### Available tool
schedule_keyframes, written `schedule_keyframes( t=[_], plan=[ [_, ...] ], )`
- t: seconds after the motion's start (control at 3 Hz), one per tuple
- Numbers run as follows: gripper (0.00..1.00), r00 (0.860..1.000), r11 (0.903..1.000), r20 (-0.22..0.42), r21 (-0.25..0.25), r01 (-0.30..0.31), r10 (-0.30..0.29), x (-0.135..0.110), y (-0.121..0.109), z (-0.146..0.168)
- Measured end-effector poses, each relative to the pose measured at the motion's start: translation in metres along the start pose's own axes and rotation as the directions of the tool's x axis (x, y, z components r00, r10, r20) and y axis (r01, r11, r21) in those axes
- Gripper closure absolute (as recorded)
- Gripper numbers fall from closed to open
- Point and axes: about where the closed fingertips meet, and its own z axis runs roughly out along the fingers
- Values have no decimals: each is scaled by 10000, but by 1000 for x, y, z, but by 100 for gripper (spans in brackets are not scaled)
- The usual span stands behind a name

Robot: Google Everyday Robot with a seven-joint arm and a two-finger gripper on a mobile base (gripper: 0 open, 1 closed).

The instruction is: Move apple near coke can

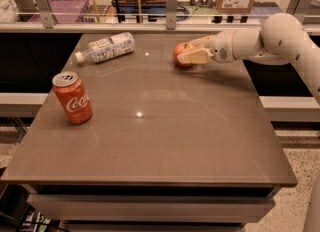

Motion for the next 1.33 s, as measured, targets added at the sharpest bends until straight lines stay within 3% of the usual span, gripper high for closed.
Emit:
schedule_keyframes(
  t=[0.67,1.33],
  plan=[
    [100,9985,9999,-529,96,141,-136,-33,18,-8],
    [100,9986,9986,-515,-506,-171,145,-57,65,-10]
  ],
)
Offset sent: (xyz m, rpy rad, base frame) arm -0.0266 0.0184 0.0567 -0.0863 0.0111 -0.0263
